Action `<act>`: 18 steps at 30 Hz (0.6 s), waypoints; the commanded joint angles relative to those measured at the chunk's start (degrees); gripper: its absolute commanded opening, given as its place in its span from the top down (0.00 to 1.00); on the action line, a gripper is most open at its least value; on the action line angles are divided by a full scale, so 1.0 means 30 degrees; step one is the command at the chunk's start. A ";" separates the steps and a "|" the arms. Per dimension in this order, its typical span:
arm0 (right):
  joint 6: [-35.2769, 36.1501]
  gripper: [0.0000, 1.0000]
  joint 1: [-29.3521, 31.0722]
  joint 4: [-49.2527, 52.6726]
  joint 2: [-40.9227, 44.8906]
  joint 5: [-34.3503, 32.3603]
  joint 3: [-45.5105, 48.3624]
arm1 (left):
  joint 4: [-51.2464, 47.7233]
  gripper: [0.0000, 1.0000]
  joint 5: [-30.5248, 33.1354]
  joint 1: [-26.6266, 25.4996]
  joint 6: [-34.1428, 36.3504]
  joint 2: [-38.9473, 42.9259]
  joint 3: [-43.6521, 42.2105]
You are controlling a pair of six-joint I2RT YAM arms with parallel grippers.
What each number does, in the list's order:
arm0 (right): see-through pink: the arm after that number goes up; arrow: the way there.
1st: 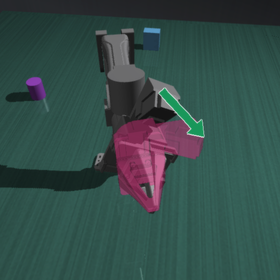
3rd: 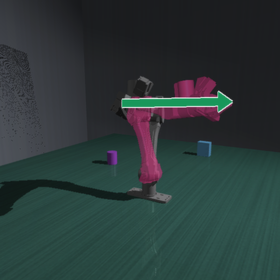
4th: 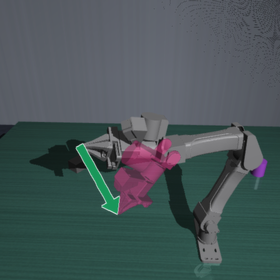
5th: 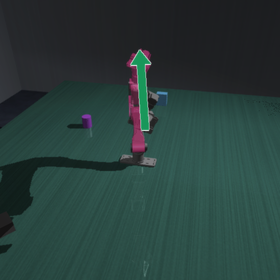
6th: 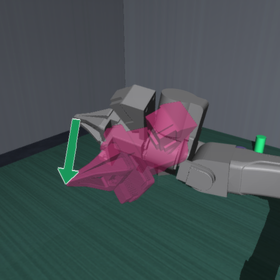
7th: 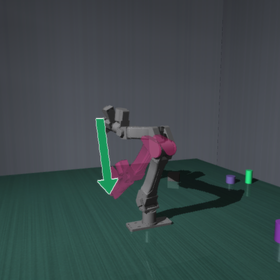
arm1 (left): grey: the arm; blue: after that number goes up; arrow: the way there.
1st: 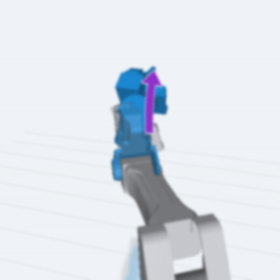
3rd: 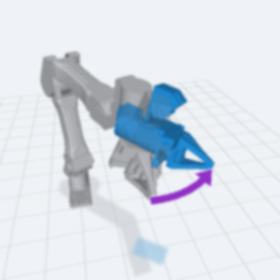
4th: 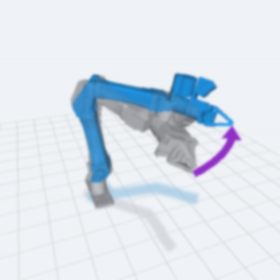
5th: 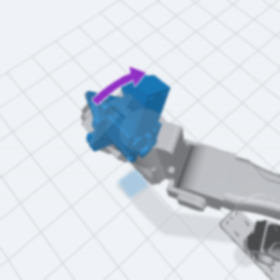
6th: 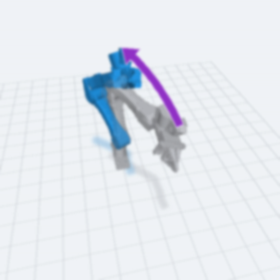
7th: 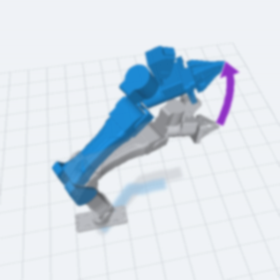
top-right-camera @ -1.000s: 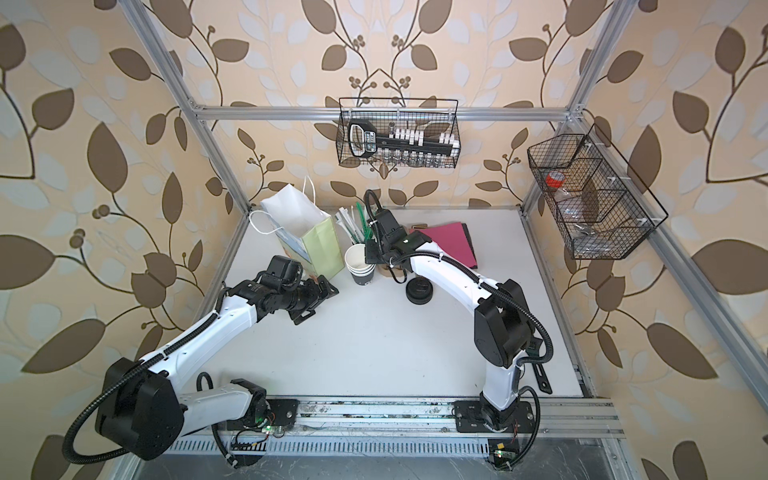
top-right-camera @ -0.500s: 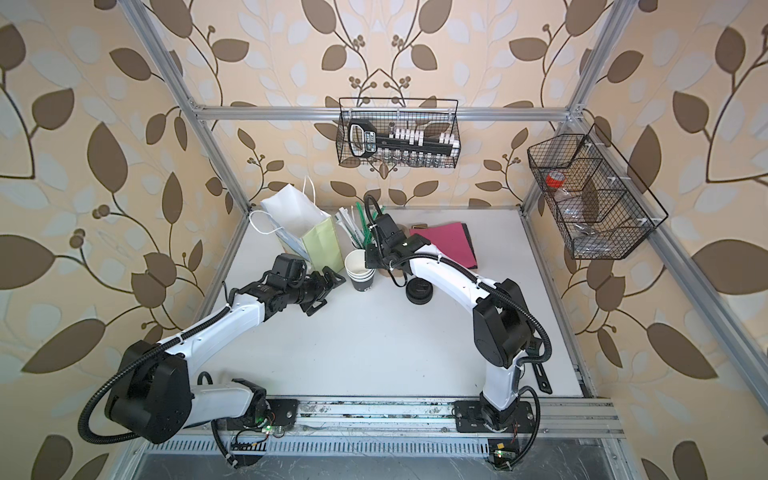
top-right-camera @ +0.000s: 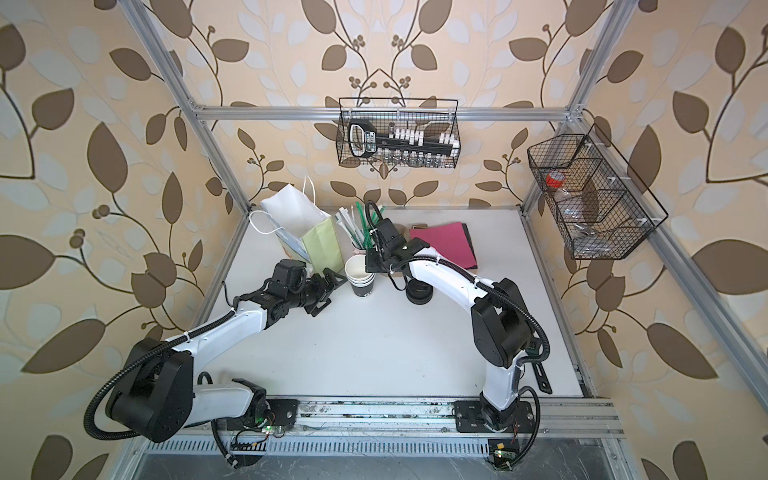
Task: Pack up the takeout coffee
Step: 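Move the left gripper to the cup stack and grip its rim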
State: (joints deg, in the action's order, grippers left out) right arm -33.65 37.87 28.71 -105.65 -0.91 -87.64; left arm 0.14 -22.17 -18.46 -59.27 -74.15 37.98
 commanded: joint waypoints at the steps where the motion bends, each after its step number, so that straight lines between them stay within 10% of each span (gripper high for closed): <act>1: -0.0283 1.00 0.0096 -0.0393 0.0300 0.0248 0.0323 | 0.1218 0.01 -0.0460 -0.0205 -0.0401 -0.0072 -0.0053; 18: -0.0700 1.00 0.0188 -0.0920 0.0351 0.0856 0.0559 | 0.1623 0.01 -0.0358 -0.0278 -0.0407 -0.1326 -0.0380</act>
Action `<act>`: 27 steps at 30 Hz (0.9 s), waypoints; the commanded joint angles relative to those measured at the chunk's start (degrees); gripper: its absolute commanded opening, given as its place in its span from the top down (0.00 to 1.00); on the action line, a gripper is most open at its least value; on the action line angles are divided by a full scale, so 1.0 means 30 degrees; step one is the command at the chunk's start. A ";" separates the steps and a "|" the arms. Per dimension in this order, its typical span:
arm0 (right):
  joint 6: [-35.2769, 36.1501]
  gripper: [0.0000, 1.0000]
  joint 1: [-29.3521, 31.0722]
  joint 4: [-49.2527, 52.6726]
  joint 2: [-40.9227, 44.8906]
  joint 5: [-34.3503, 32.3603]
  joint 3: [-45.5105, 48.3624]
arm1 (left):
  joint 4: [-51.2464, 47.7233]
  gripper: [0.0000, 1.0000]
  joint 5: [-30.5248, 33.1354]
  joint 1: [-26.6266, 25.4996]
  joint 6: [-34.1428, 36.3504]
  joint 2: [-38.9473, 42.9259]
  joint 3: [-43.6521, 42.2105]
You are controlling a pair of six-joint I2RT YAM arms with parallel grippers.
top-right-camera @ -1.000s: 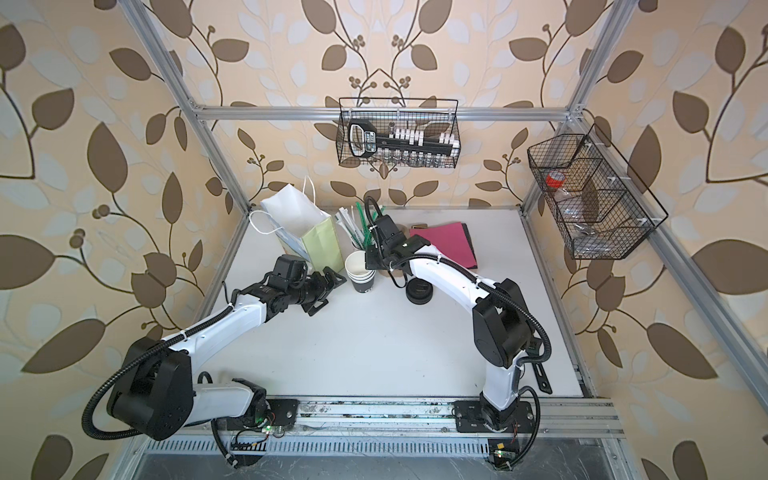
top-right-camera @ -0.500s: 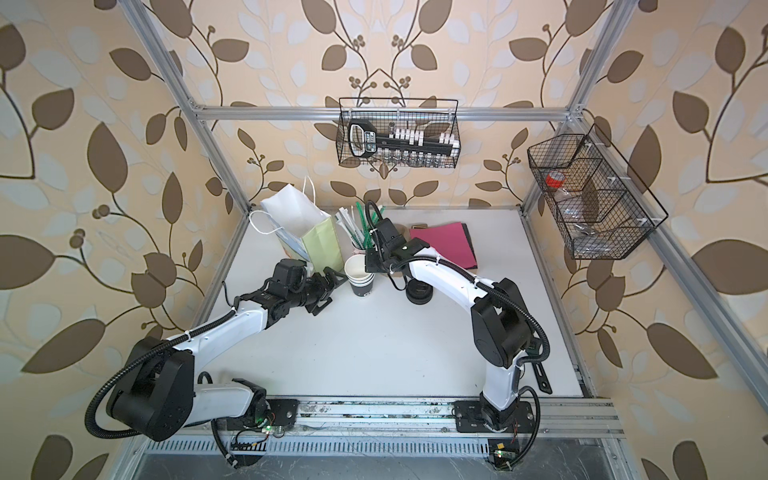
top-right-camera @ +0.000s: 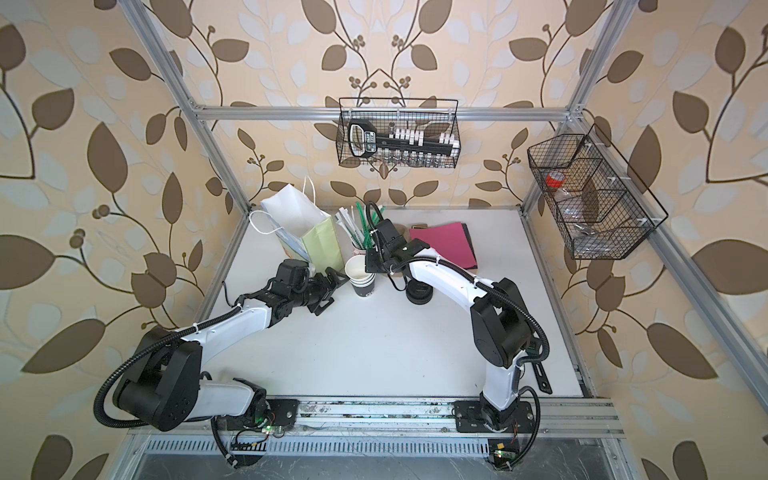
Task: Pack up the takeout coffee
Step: 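Move the left gripper to the cup stack and grip its rim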
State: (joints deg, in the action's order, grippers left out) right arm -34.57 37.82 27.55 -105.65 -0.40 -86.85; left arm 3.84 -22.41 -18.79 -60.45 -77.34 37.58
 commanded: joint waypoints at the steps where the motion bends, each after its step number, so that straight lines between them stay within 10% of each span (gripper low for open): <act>1: -0.0444 1.00 0.0202 -0.0613 0.0367 0.0735 0.0319 | 0.0377 0.01 -0.0292 -0.0154 0.0014 -0.0305 -0.0198; 27: -0.2663 1.00 -0.0740 -0.2769 0.1379 0.3512 0.1524 | -0.2235 0.01 0.0117 -0.0271 0.0750 -0.0301 0.1600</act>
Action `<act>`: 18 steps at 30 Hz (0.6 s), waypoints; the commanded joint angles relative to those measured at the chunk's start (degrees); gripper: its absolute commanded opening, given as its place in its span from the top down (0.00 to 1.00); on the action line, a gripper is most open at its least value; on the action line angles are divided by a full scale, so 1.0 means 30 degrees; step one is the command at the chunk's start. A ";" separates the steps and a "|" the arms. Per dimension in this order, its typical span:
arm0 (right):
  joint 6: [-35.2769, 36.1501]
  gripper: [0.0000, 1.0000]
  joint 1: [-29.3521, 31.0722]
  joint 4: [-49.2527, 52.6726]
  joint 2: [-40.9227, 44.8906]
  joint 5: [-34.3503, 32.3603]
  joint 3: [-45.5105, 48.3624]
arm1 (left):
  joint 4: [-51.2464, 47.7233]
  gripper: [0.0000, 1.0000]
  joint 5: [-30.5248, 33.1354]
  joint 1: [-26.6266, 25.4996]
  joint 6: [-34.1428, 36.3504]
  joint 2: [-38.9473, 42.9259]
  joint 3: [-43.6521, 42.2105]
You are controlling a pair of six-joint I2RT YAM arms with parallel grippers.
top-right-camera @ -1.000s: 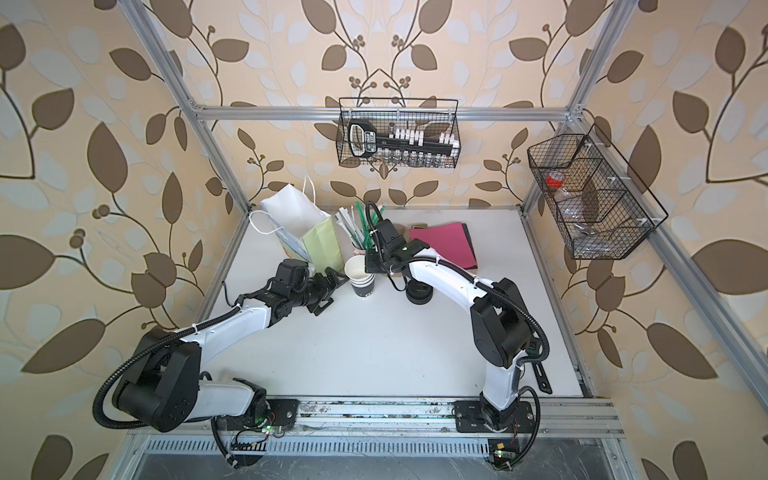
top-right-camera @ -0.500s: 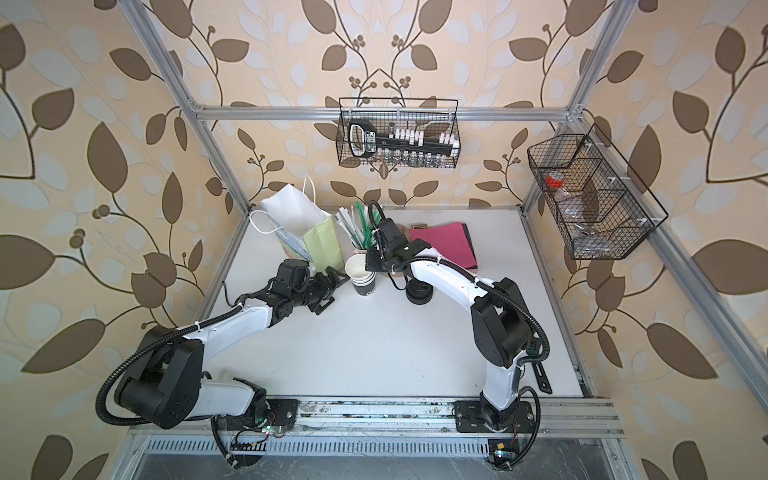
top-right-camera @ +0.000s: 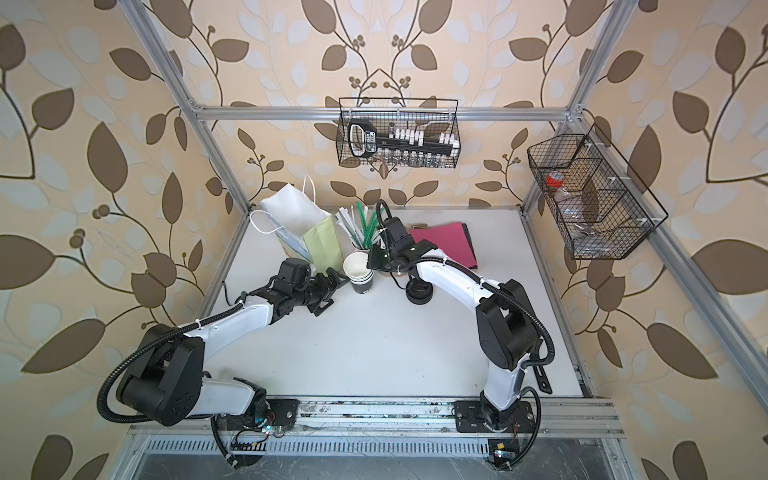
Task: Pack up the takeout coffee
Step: 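Move the left gripper to the cup stack and grip its rim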
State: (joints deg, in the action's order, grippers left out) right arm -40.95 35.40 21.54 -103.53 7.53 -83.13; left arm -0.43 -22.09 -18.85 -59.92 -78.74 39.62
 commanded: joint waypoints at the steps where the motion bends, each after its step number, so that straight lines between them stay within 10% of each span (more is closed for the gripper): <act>1: -0.0506 1.00 0.0034 -0.0722 0.0645 0.0754 0.0316 | -0.1135 0.01 0.0007 -0.0249 0.0623 0.0438 0.1129; 18: 0.0337 1.00 0.0083 0.0193 0.0655 -0.0541 0.0160 | -0.7208 0.06 0.2706 -0.0305 0.2188 0.4144 0.3759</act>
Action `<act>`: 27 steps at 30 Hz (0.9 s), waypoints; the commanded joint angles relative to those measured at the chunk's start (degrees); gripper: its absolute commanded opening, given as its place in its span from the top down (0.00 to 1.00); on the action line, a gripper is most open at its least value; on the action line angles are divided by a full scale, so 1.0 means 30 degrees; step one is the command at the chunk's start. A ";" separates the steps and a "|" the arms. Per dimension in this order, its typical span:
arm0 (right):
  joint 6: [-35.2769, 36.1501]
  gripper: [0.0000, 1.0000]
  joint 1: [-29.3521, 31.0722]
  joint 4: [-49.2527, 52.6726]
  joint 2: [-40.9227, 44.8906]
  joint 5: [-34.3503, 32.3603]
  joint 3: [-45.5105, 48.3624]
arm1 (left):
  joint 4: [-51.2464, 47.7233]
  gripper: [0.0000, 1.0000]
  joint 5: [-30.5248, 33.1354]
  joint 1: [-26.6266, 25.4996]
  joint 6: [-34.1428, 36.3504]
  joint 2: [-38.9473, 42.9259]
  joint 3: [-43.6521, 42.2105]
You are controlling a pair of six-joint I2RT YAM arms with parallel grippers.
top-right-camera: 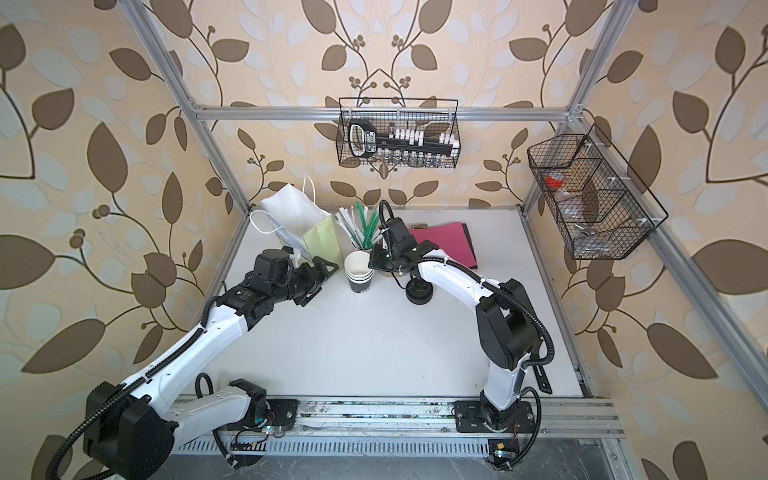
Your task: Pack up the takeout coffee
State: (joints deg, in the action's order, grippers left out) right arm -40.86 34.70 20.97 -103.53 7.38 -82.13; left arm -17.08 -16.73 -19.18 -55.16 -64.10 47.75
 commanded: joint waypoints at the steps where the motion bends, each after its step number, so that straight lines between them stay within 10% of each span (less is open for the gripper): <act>1: 0.0417 1.00 0.0403 0.0502 0.0692 -0.0694 -0.0219 | -0.2066 0.08 0.1034 -0.0224 0.0673 -0.1195 0.1431; 27: 0.1958 1.00 0.1354 0.1727 0.0028 -0.1083 -0.1101 | -0.5851 0.70 0.5221 -0.2855 0.2583 -0.6668 0.6916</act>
State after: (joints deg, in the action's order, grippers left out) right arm -35.88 38.37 25.54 -103.50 3.88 -83.79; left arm -32.69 -4.32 -27.05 -48.73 -83.33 65.63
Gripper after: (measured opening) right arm 0.048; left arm 0.303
